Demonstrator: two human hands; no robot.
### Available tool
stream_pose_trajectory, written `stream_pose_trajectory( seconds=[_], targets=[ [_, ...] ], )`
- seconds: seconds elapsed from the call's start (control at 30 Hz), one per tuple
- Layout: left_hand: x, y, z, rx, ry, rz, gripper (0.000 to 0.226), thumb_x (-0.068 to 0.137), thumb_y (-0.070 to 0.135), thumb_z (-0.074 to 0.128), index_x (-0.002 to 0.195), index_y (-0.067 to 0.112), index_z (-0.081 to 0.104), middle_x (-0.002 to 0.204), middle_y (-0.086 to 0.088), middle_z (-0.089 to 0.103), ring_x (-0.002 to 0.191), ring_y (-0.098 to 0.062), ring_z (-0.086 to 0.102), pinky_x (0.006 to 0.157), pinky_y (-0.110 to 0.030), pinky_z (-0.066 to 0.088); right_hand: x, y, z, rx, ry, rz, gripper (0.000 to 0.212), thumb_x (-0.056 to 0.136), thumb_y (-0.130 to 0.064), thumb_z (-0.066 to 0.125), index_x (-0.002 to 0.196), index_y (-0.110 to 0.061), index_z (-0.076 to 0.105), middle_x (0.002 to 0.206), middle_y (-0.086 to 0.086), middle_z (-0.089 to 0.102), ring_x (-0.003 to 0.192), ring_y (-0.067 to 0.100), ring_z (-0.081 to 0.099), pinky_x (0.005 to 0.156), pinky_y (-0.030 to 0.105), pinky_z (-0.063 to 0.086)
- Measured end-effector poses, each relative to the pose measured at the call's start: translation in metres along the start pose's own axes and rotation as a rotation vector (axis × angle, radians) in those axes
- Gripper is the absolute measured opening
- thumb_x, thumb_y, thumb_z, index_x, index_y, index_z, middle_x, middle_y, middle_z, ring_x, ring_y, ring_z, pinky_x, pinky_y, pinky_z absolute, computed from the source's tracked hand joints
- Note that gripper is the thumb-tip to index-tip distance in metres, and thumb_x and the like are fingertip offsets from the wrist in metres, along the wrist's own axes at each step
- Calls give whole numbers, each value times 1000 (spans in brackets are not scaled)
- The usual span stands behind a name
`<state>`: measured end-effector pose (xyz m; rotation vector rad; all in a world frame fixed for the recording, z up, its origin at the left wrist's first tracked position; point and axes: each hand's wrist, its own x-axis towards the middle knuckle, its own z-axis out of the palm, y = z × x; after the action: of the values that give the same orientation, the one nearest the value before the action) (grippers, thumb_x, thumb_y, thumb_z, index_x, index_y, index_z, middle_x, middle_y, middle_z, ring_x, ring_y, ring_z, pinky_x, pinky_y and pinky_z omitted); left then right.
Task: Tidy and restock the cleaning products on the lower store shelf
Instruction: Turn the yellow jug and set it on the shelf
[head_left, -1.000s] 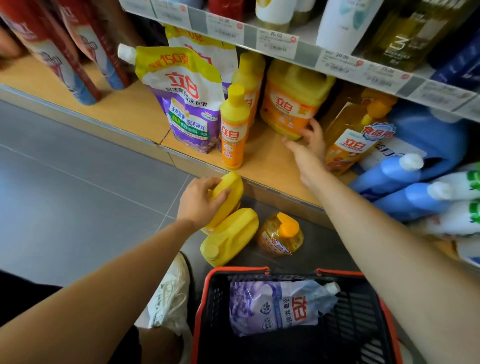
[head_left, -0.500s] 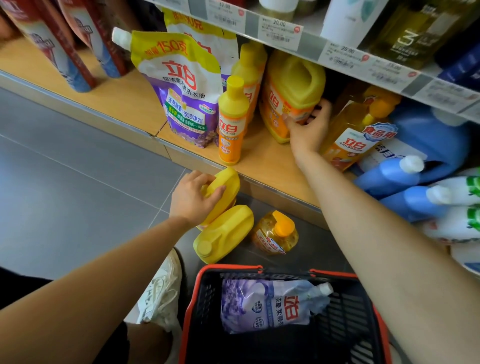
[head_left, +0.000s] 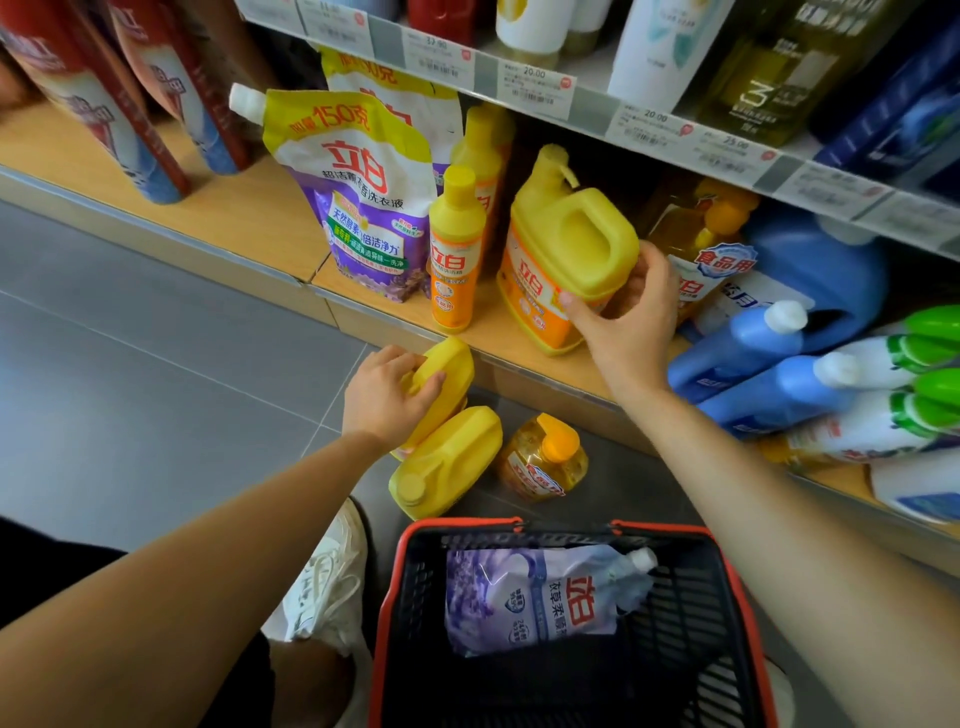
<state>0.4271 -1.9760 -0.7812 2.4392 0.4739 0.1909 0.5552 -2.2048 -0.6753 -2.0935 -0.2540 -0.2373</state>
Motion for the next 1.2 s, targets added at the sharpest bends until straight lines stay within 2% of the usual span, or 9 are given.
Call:
stream_pose_trajectory(
  seconds=[0.07,0.13,0.3,0.47,0.67,0.83,0.93,1.03,1.2],
  targets=[
    [-1,2,-2,2,-12,-2,55,94,59,47,115,16,74,109,-1,66,96,-13,52,78,-27,39,12,-14,-6,-83,-12,-22,61,74,-41,82,124,-15,57,121,2,55,113,19,53,87,22,45],
    [-2,4,-4,10,-24,-4,57,93,60,45,117,17,73,110,0,67,98,-15,56,79,-27,40,28,-27,-10,-181,-55,-10,49,75,-43,79,112,-13,64,111,4,62,106,25,57,84,35,50],
    [1,9,-15,21,-132,-17,44,100,50,53,130,21,67,123,0,65,109,-18,58,84,-28,45,68,-54,-21,-205,-400,126,29,80,-32,81,95,-10,72,94,9,72,92,28,68,83,46,57],
    [3,25,-41,96,-330,-15,51,98,37,63,147,26,51,142,0,61,126,-24,58,101,-39,49,64,-62,-44,-173,-513,170,23,85,-25,78,98,-6,74,97,12,74,96,26,69,90,50,56],
    [9,94,-85,-98,-240,113,49,95,26,70,142,17,58,144,-2,59,132,-22,54,108,-42,48,43,-77,-90,-111,-484,149,14,89,-22,73,101,-15,72,101,8,72,100,26,67,91,45,55],
    [0,166,-127,-367,-248,270,64,95,22,71,152,20,42,143,1,57,128,-14,54,103,-30,48,24,-107,-150,-189,-581,38,22,89,-26,73,106,-12,75,107,5,71,101,19,65,83,33,53],
    [-16,199,-145,-391,-377,410,65,96,19,68,154,21,38,145,0,53,129,-13,53,102,-22,49,5,-121,-183,-131,-602,-8,20,87,-22,76,104,-11,76,101,2,73,99,17,67,81,29,52],
    [-35,222,-156,-433,-443,538,51,96,14,66,145,15,49,136,-1,59,125,-12,58,105,-30,51,-15,-129,-212,-11,-584,0,24,80,-19,80,103,-10,77,98,1,75,94,16,69,82,31,54],
    [-62,246,-167,-706,-686,517,45,90,13,68,133,11,57,127,-6,66,120,-18,64,95,-28,54,-46,-118,-248,471,-617,102,39,65,-22,81,98,-4,71,85,3,76,81,14,71,73,25,56]
  ],
)
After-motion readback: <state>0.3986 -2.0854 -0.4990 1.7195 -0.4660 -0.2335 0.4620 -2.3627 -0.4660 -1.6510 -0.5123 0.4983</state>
